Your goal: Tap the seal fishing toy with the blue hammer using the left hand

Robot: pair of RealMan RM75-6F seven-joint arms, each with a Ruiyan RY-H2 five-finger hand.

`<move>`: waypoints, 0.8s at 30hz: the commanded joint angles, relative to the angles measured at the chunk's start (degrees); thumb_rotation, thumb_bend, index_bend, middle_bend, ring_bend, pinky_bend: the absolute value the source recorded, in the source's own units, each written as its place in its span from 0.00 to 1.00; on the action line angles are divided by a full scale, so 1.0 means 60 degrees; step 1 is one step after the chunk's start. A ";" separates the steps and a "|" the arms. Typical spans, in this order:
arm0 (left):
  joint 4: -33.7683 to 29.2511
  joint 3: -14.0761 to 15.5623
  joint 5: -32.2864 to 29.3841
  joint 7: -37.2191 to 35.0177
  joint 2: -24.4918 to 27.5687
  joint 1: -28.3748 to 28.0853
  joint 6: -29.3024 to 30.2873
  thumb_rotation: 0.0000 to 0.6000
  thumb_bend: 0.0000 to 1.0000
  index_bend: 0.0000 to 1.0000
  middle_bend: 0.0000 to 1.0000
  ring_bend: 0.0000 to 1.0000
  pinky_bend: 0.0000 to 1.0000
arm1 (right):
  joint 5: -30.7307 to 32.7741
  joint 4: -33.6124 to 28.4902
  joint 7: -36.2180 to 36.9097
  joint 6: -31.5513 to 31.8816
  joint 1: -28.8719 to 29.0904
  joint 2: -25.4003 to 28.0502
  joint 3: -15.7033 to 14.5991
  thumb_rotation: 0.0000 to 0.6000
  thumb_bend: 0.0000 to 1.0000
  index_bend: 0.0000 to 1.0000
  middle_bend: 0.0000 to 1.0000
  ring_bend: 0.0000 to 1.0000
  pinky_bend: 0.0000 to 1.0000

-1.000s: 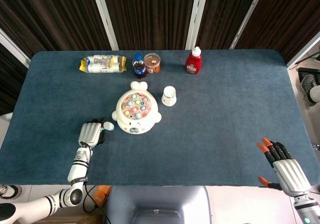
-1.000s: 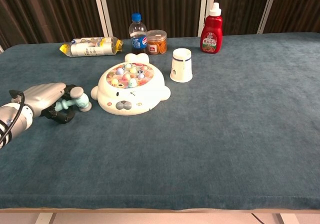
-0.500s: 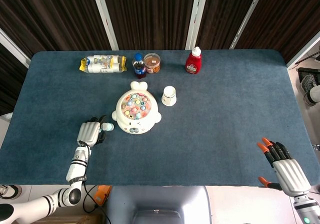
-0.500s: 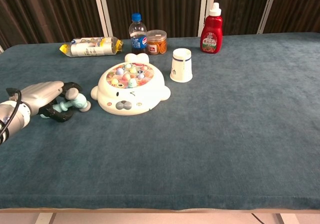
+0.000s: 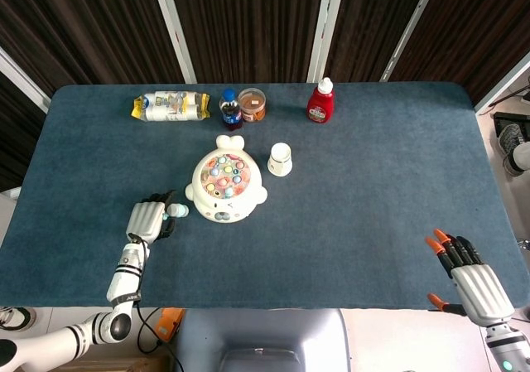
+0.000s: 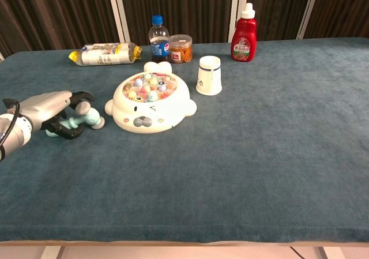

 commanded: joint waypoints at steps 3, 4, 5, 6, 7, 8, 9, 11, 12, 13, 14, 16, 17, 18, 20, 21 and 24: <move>-0.0470 0.0159 0.0377 -0.0127 0.0328 0.0171 0.0253 0.88 0.40 0.11 0.22 0.16 0.28 | 0.0014 0.0008 -0.0010 0.0004 -0.0002 -0.0009 0.0010 1.00 0.34 0.00 0.00 0.00 0.00; -0.0572 0.0185 0.0437 -0.0135 0.0388 0.0208 0.0318 0.87 0.40 0.11 0.21 0.15 0.28 | 0.0018 0.0008 -0.0022 -0.0005 0.0001 -0.0014 0.0010 1.00 0.34 0.00 0.00 0.00 0.00; -0.0722 0.0216 0.0516 -0.0141 0.0479 0.0261 0.0412 0.86 0.40 0.10 0.21 0.14 0.27 | 0.0018 0.0007 -0.0040 -0.0017 0.0003 -0.0021 0.0006 1.00 0.34 0.00 0.00 0.00 0.00; -0.0845 0.0241 0.0581 -0.0138 0.0556 0.0308 0.0502 0.86 0.40 0.10 0.20 0.14 0.27 | 0.0015 0.0007 -0.0053 -0.0024 0.0006 -0.0025 0.0004 1.00 0.34 0.00 0.00 0.00 0.00; -0.0983 0.0272 0.0667 -0.0142 0.0647 0.0362 0.0606 0.85 0.40 0.09 0.19 0.13 0.26 | 0.0010 0.0005 -0.0067 -0.0026 0.0006 -0.0030 0.0001 1.00 0.34 0.00 0.00 0.00 0.00; -0.1189 0.0328 0.0809 -0.0146 0.0800 0.0452 0.0779 0.84 0.40 0.09 0.17 0.12 0.25 | 0.0003 0.0001 -0.0083 -0.0023 0.0005 -0.0034 -0.0001 1.00 0.34 0.00 0.00 0.00 0.00; -0.1352 0.0376 0.0915 -0.0151 0.0919 0.0523 0.0903 0.83 0.40 0.08 0.16 0.10 0.24 | 0.0001 0.0000 -0.0092 -0.0019 0.0004 -0.0037 -0.0001 1.00 0.34 0.00 0.00 0.00 0.00; -0.1939 0.0567 0.1354 -0.0178 0.1385 0.0845 0.1495 0.81 0.40 0.05 0.12 0.07 0.22 | -0.0006 -0.0001 -0.0100 -0.0005 -0.0004 -0.0036 -0.0005 1.00 0.34 0.00 0.00 0.00 0.00; -0.2287 0.0733 0.1701 -0.0220 0.1673 0.1077 0.1924 0.80 0.40 0.04 0.10 0.06 0.21 | -0.0008 0.0007 -0.0102 0.0009 -0.0011 -0.0037 -0.0004 1.00 0.34 0.00 0.00 0.00 0.00; -0.2597 0.0939 0.2090 -0.0293 0.1975 0.1322 0.2343 0.79 0.40 0.02 0.07 0.03 0.19 | -0.0004 0.0015 -0.0119 0.0018 -0.0015 -0.0039 0.0000 1.00 0.34 0.00 0.00 0.00 0.00; -0.2965 0.1276 0.2657 -0.0444 0.2415 0.1698 0.2938 0.78 0.40 0.01 0.04 0.01 0.15 | 0.0011 0.0019 -0.0139 0.0015 -0.0019 -0.0045 0.0002 1.00 0.34 0.00 0.00 0.00 0.00; -0.3379 0.1869 0.3503 -0.0771 0.3062 0.2354 0.3882 0.85 0.40 0.00 0.01 0.00 0.09 | 0.0030 0.0022 -0.0186 0.0007 -0.0024 -0.0059 0.0003 1.00 0.34 0.00 0.00 0.00 0.00; -0.3547 0.2252 0.3981 -0.1124 0.3390 0.2871 0.4588 0.89 0.40 0.00 0.00 0.00 0.07 | 0.0041 0.0017 -0.0249 -0.0001 -0.0028 -0.0072 0.0002 1.00 0.34 0.00 0.00 0.00 0.00; -0.3552 0.2502 0.4324 -0.1421 0.3540 0.3213 0.5062 0.94 0.40 0.00 0.00 0.00 0.06 | 0.0043 -0.0003 -0.0283 0.0004 -0.0035 -0.0081 0.0000 1.00 0.34 0.00 0.00 0.00 0.00; -0.3180 0.3111 0.4994 -0.2359 0.3710 0.4123 0.6199 0.97 0.40 0.00 0.00 0.00 0.05 | -0.0012 -0.0026 -0.0385 0.0060 -0.0063 -0.0113 -0.0016 1.00 0.34 0.00 0.00 0.00 0.00; -0.2983 0.3251 0.5095 -0.2718 0.3677 0.4426 0.6507 0.98 0.40 0.00 0.00 0.00 0.04 | -0.0029 -0.0031 -0.0439 0.0089 -0.0080 -0.0131 -0.0021 1.00 0.34 0.00 0.00 0.00 0.00; -0.2857 0.3574 0.5404 -0.2571 0.3912 0.4645 0.6427 1.00 0.40 0.00 0.00 0.00 0.01 | -0.0046 -0.0043 -0.0644 0.0115 -0.0100 -0.0219 -0.0018 1.00 0.34 0.00 0.00 0.00 0.00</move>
